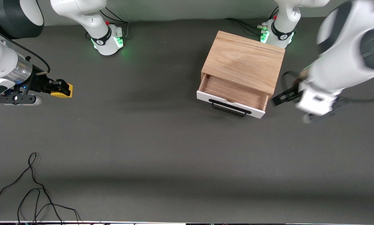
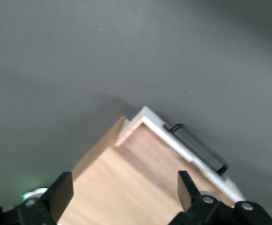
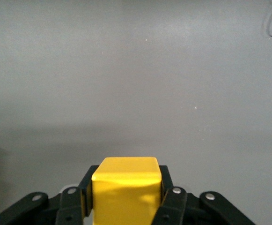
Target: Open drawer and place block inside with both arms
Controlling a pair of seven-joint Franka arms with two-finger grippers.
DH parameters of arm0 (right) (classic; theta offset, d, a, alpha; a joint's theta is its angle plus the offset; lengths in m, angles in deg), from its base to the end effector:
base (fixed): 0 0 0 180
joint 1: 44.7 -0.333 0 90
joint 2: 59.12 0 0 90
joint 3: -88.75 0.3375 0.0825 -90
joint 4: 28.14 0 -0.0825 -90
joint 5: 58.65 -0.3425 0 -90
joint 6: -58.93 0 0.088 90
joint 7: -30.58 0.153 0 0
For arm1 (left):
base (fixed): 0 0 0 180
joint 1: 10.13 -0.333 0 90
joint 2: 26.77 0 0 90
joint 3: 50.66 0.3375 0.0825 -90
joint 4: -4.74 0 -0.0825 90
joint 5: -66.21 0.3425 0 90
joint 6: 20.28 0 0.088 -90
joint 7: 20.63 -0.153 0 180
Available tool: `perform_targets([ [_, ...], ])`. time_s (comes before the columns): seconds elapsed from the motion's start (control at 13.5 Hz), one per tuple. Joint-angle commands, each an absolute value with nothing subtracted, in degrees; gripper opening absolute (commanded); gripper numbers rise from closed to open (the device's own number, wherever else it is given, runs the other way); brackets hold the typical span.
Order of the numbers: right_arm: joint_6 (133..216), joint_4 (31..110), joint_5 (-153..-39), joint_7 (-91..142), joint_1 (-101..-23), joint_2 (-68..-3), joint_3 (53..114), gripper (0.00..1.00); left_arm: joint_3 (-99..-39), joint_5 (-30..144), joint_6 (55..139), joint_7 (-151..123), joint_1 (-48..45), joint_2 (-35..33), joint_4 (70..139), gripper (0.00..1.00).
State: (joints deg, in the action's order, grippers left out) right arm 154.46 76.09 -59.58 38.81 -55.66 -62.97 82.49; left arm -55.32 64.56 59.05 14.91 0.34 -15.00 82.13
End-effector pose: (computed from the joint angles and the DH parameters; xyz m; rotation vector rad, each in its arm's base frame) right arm 0.4845 0.0408 0.5347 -3.1234 0.0989 0.1363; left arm 0.5322 -0.1438 0.5688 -3.0495 -0.5448 0.2699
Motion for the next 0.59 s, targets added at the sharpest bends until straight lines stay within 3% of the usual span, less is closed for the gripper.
perform_targets([
  [0.0,155.0,77.4,-60.5,40.2,-56.1,-64.7,82.2,0.2,-55.5,64.6,56.5,4.2,-3.6,-20.1,84.2,0.99],
  [0.22,155.0,77.4,-60.5,41.7,-56.8,-64.7,82.6,0.2,-55.3,64.7,56.4,-5.0,-9.1,-23.7,88.3,0.99],
  [0.52,155.4,77.4,-60.5,44.7,-60.0,-64.6,82.6,0.2,-55.3,64.5,57.6,-14.3,-14.4,-23.3,89.0,1.0],
])
